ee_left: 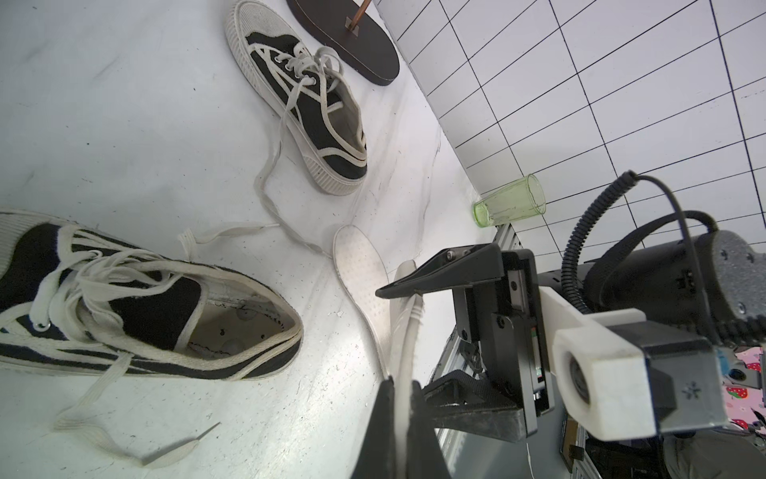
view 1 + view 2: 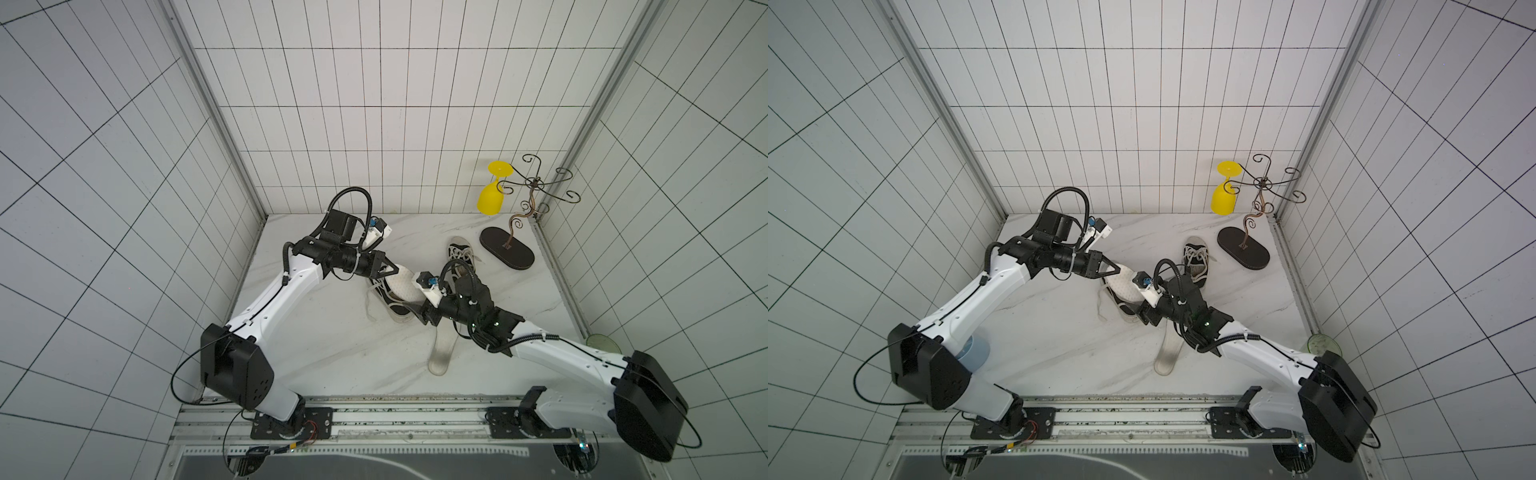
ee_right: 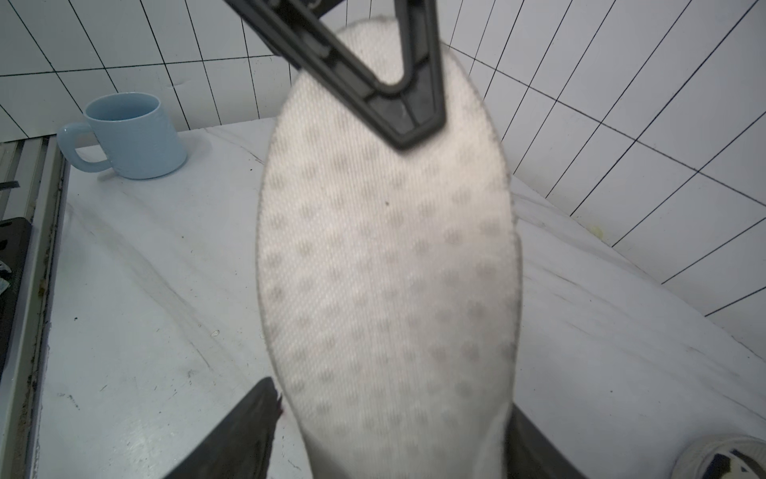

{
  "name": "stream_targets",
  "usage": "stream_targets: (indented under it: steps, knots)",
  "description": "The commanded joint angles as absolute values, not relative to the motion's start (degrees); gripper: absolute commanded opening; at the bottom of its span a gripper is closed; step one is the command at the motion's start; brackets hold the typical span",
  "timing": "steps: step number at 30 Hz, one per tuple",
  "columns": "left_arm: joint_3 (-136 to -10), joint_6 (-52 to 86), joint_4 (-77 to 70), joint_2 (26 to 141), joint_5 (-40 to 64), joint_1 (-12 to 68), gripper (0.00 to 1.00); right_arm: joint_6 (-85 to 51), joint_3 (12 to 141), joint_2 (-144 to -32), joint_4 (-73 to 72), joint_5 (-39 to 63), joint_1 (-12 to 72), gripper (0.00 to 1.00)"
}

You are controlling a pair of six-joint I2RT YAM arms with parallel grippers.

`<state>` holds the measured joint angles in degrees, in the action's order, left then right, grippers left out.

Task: Insert the insole into the shoe
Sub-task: Pick up the insole from the center of the board.

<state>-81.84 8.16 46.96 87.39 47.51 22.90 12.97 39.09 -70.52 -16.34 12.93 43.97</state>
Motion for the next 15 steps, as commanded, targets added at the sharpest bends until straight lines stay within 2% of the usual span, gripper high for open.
stream_targets:
  steps: [1,4,11,15]
  knots:
    - [-82.7,8.1,43.7,87.9,48.6,22.5,0.0,13.9,38.1,-70.4,-13.5,13.7,43.9,0.68]
    - [-82.3,8.1,43.8,88.0,48.9,22.7,0.0,13.6,38.7,-70.8,-13.9,14.2,44.0,0.69]
    - [-81.4,11.5,43.0,88.2,49.0,22.8,0.0,13.9,39.3,-71.5,-16.1,14.0,44.0,0.87]
    - [-81.9,12.4,43.9,88.5,49.2,23.3,0.0,14.1,39.6,-72.5,-17.8,13.4,44.1,0.88]
